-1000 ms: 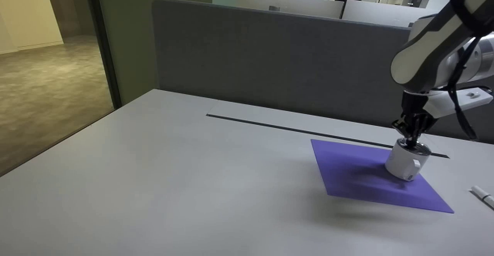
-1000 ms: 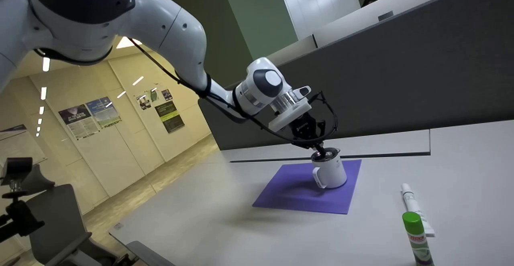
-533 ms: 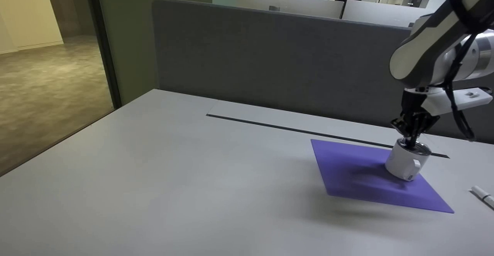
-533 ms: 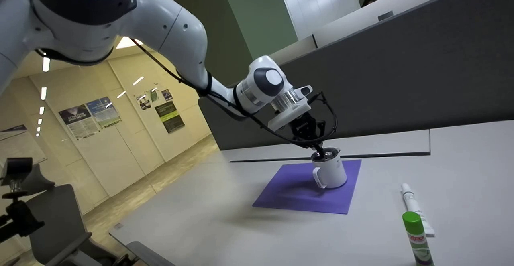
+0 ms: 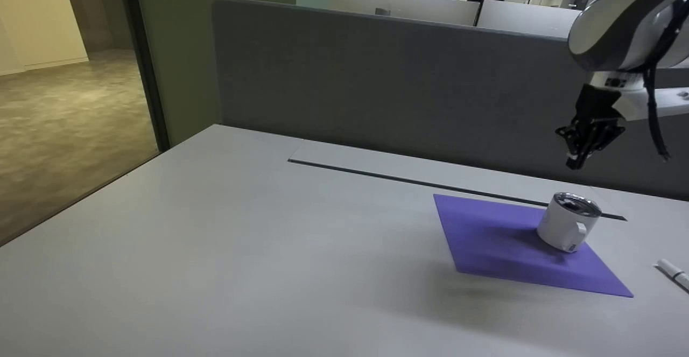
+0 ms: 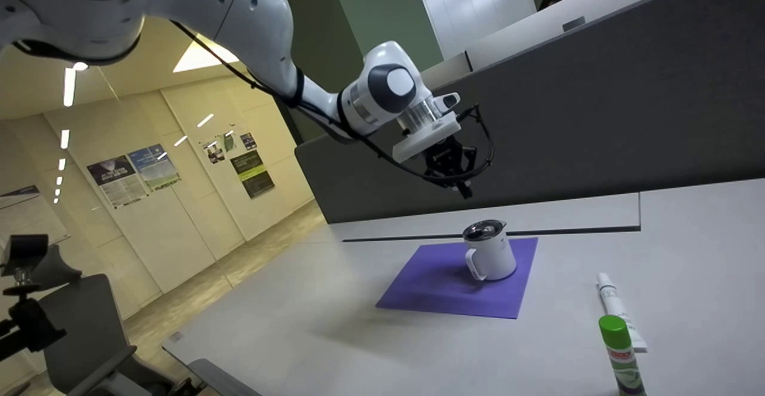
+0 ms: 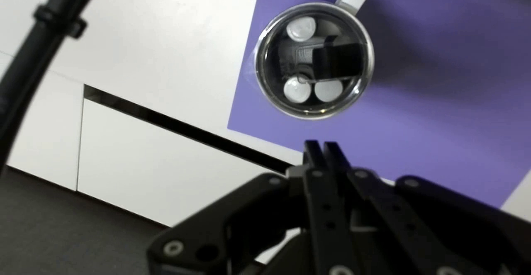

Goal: Open the latch on the top of the thermocup

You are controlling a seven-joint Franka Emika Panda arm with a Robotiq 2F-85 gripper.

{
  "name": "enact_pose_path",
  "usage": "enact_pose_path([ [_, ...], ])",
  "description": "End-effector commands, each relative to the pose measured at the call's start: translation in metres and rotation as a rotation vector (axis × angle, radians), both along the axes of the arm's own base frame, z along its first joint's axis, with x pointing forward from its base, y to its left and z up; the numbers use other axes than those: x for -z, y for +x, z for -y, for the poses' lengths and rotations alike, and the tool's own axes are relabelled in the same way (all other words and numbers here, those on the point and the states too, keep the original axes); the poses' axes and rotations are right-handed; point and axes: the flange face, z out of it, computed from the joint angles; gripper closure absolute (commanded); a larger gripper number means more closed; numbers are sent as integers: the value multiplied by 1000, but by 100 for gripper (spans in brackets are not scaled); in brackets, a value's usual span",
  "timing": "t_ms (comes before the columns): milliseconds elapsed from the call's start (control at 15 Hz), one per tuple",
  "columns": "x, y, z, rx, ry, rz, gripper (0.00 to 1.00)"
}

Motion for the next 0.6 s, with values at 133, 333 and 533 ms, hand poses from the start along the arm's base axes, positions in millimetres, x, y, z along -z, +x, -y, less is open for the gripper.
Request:
enact_pose_path([
  [133,-41,-17,21,-10,119,5,48],
  [333,-49,-23,28,-19,152,-1,28],
  [533,-52,-28,31,-12,159,-11,6],
])
